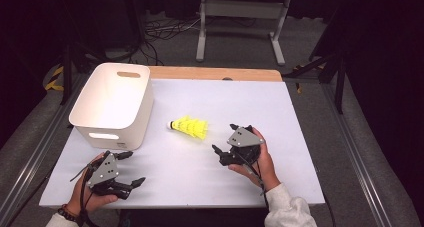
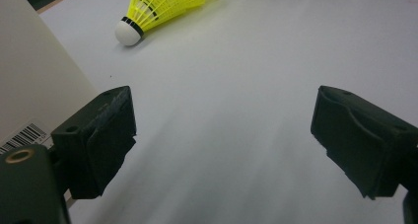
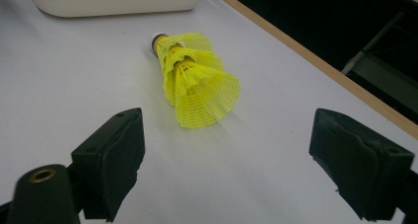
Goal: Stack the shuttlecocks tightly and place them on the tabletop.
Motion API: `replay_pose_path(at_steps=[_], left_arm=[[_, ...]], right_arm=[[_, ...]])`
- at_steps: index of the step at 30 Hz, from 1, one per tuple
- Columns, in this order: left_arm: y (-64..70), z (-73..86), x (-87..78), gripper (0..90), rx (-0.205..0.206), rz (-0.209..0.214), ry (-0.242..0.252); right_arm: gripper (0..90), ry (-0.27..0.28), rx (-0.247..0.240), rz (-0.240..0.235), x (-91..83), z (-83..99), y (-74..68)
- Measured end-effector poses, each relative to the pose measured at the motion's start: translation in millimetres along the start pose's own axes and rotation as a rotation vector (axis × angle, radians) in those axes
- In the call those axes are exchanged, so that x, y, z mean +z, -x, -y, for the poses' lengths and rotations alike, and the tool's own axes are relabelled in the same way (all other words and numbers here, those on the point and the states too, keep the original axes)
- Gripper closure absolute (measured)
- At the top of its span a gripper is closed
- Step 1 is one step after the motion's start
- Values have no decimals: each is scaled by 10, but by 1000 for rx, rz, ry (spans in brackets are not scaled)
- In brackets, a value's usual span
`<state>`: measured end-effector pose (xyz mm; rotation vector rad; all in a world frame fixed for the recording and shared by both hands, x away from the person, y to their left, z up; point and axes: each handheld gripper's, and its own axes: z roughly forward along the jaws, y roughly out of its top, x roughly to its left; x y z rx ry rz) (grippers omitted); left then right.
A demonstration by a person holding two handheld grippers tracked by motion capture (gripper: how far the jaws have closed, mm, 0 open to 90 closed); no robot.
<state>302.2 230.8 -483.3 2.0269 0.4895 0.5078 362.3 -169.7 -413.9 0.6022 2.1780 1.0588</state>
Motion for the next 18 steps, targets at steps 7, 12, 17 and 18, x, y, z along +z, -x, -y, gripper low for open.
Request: replay_pose_path(at_steps=[7,12,17,18], left_arm=[[-10,0,-10,110,-1,-13,6],[-16,21,-53,110,-9,-29,10],[-40,-7,-43,110,-5,-44,27],[-46,-1,-31,110,-6,-42,21]], right_arm=[[125,29,2,15,-103,67,-6],[119,25,-20,29,-159,129,-13],[115,25,-14,28,-238,226,-15],[115,32,-15,32,-266,246,-14]])
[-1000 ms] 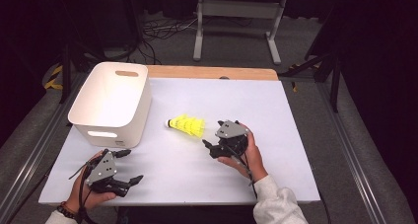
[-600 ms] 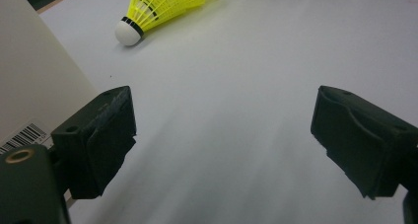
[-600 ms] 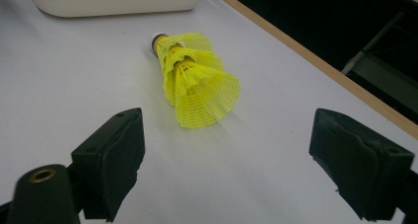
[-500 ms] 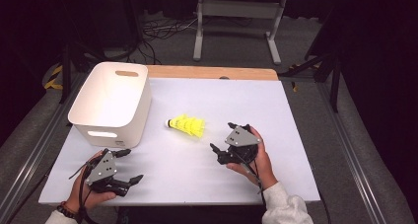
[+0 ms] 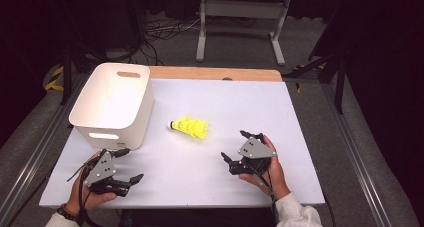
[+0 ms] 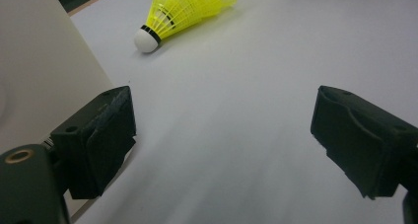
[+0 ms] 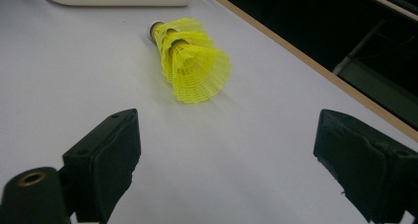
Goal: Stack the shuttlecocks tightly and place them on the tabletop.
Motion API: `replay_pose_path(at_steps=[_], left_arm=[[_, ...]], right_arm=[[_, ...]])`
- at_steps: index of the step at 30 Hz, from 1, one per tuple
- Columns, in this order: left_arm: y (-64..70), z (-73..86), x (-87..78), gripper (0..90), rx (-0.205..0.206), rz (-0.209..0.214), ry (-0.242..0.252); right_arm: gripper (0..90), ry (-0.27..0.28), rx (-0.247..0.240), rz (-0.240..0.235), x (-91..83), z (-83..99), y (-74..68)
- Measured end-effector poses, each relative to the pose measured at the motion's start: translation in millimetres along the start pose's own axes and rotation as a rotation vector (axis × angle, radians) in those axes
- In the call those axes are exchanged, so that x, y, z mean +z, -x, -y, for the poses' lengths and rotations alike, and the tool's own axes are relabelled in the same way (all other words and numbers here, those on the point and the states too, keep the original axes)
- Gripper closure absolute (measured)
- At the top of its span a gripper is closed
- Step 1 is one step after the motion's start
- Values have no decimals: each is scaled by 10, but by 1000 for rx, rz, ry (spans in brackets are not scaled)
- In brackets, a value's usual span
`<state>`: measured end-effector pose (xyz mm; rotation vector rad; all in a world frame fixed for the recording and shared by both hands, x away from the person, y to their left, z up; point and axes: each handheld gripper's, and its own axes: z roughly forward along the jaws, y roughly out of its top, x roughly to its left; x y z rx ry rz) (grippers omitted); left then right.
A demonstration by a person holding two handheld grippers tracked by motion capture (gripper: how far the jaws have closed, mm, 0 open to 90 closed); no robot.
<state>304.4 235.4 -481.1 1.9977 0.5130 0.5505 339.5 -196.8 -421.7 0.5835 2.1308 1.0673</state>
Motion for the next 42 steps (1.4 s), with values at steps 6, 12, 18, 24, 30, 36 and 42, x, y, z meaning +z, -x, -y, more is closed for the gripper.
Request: replay_pose_path(at_steps=[6,12,18,24,30,36,42], left_arm=[[3,-11,14,109,5,8,5],[41,-20,43,108,20,12,0],[34,-1,7,107,9,3,3],[17,6,-6,105,-2,-5,6],[1,44,-27,103,-16,-11,5],[-25,41,-51,100,-24,-22,22],[-11,49,-67,100,-23,-18,15]], right_arm=[[103,21,-6,31,-160,106,7],[91,19,19,54,-270,280,36],[71,7,37,63,-322,434,48],[69,-21,50,39,-269,529,25],[69,-10,52,25,-210,508,19],[69,-8,48,9,-167,490,-5],[69,5,58,8,-159,448,-3]])
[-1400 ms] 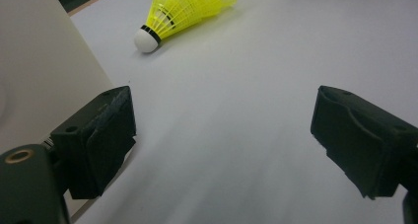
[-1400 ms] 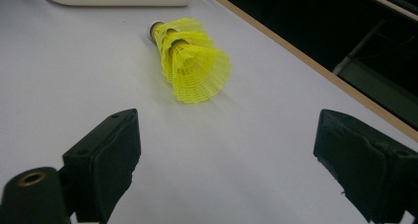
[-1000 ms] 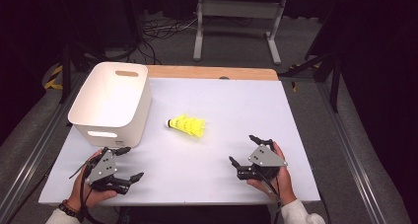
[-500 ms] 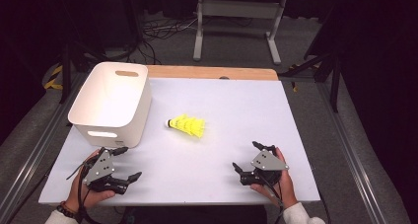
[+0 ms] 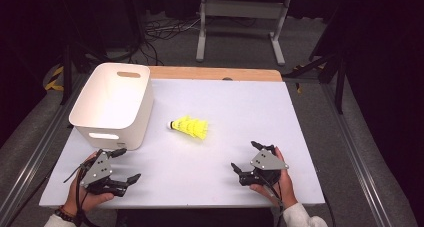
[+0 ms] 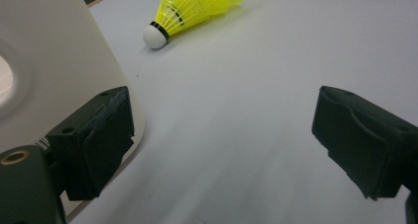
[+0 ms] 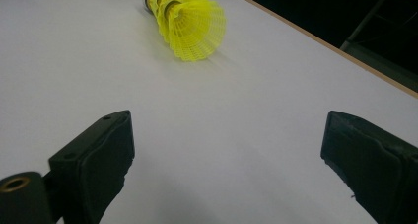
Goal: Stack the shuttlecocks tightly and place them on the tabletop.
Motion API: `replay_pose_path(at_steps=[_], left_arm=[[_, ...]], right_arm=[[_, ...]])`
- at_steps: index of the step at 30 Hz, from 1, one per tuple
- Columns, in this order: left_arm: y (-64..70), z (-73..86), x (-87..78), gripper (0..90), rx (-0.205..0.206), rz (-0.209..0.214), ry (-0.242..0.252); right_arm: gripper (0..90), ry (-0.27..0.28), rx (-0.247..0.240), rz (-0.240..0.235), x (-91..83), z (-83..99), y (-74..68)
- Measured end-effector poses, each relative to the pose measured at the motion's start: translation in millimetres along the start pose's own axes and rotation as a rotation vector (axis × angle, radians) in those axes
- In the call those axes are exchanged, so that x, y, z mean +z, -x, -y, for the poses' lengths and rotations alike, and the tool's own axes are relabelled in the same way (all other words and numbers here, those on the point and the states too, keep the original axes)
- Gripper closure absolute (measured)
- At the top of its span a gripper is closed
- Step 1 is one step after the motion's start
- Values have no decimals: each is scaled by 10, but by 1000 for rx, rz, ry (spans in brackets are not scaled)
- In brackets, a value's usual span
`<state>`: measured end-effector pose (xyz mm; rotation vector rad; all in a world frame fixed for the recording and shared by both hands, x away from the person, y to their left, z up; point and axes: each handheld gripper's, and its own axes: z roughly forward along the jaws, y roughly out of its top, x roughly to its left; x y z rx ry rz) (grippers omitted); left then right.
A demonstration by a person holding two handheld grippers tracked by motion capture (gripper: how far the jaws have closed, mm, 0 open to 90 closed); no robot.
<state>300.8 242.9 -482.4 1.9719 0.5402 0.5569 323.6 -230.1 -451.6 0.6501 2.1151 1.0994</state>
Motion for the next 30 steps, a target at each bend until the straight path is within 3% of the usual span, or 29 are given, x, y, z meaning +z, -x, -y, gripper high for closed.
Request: replay_pose_path(at_steps=[12,19,30], left_arm=[[3,36,-49,100,-13,-8,-6],[19,43,-68,99,-13,-10,-9],[15,47,-46,100,-8,0,-18]], right_arm=[[66,1,-11,-37,89,-42,-44],[65,-5,-36,-67,166,-97,-151],[65,-16,-40,-81,219,-113,-194]])
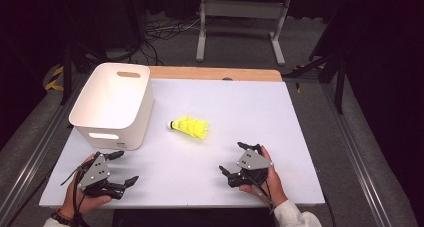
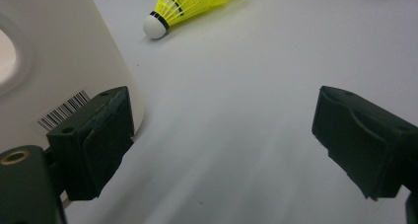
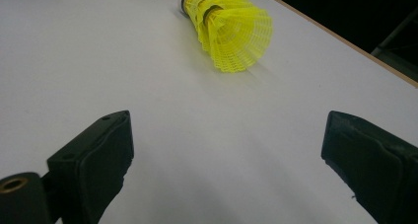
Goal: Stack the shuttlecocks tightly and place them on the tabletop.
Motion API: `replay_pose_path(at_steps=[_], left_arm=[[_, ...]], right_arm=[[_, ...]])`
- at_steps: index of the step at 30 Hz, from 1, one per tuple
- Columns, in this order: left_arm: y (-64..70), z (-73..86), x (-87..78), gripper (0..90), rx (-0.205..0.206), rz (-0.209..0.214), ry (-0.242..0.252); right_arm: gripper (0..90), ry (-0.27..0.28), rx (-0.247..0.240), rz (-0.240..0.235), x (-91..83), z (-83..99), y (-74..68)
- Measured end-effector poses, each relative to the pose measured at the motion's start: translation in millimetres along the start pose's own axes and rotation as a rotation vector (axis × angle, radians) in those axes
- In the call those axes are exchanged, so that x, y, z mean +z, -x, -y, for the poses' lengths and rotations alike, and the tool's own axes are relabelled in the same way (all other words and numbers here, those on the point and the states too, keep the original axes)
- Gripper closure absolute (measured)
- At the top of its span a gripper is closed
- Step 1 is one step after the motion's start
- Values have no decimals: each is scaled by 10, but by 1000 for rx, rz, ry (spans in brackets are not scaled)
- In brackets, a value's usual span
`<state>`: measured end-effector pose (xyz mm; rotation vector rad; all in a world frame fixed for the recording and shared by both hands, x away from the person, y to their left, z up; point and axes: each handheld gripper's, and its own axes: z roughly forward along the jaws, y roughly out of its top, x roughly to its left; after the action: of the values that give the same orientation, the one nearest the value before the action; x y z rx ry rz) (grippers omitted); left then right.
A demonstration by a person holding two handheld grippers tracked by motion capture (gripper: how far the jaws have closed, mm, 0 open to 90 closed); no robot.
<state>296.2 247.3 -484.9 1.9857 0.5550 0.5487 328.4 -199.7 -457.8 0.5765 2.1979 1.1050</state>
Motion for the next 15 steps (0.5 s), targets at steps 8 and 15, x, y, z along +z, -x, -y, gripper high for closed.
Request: replay_pose_path(at_steps=[8,15], left_arm=[[4,3,-7,100,0,1,0],[16,-10,4,100,4,-1,-1]], right_arm=[[64,-1,0,-4,14,-6,-7],[64,-1,-1,-7,36,-25,-26]])
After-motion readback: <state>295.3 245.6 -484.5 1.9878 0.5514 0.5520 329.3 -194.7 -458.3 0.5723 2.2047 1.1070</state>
